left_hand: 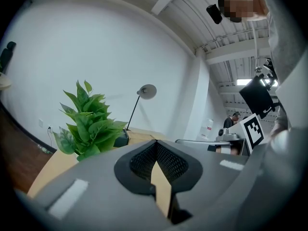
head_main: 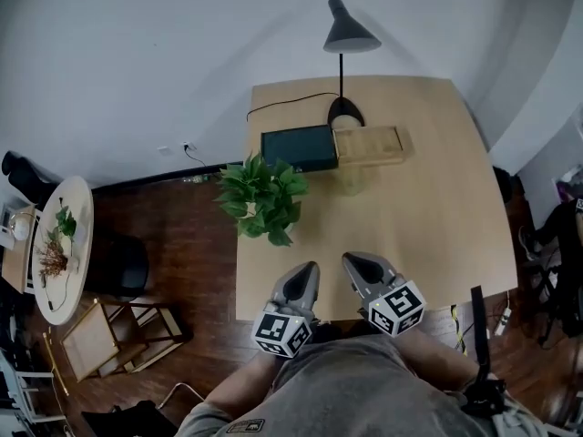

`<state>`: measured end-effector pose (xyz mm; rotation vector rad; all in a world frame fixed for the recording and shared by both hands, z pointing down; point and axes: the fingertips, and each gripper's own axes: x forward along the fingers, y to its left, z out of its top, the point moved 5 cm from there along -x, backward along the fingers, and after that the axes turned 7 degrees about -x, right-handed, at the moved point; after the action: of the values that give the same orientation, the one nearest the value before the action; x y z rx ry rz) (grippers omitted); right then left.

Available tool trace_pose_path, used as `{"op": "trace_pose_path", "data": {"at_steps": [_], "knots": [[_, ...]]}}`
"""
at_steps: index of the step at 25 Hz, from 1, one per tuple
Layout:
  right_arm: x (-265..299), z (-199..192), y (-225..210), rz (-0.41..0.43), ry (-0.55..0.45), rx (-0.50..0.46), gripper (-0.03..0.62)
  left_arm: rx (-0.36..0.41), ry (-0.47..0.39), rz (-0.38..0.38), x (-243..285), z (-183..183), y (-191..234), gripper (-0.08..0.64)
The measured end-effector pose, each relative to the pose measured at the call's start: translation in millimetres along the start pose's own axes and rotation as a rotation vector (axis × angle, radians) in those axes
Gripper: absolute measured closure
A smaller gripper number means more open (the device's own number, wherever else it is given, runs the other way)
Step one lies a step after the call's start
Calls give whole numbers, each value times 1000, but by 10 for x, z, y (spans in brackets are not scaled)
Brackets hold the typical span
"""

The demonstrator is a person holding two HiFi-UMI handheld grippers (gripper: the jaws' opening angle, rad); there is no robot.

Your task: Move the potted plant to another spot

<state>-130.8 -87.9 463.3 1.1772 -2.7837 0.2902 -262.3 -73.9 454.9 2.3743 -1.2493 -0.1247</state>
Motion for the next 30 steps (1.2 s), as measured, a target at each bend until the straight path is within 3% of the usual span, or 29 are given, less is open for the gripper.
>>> {"op": "trace_pose_path", "data": {"at_steps": [9, 15, 30], "knots": [[465, 0, -126, 31, 37, -19, 591, -19, -9, 51, 219, 59, 418, 560], [672, -142, -214, 73, 78, -14, 591, -35, 22, 110, 280, -105, 619, 560], [1378, -1102, -293, 191, 307, -49, 589, -93, 202, 299, 343, -919, 1442, 560]]}}
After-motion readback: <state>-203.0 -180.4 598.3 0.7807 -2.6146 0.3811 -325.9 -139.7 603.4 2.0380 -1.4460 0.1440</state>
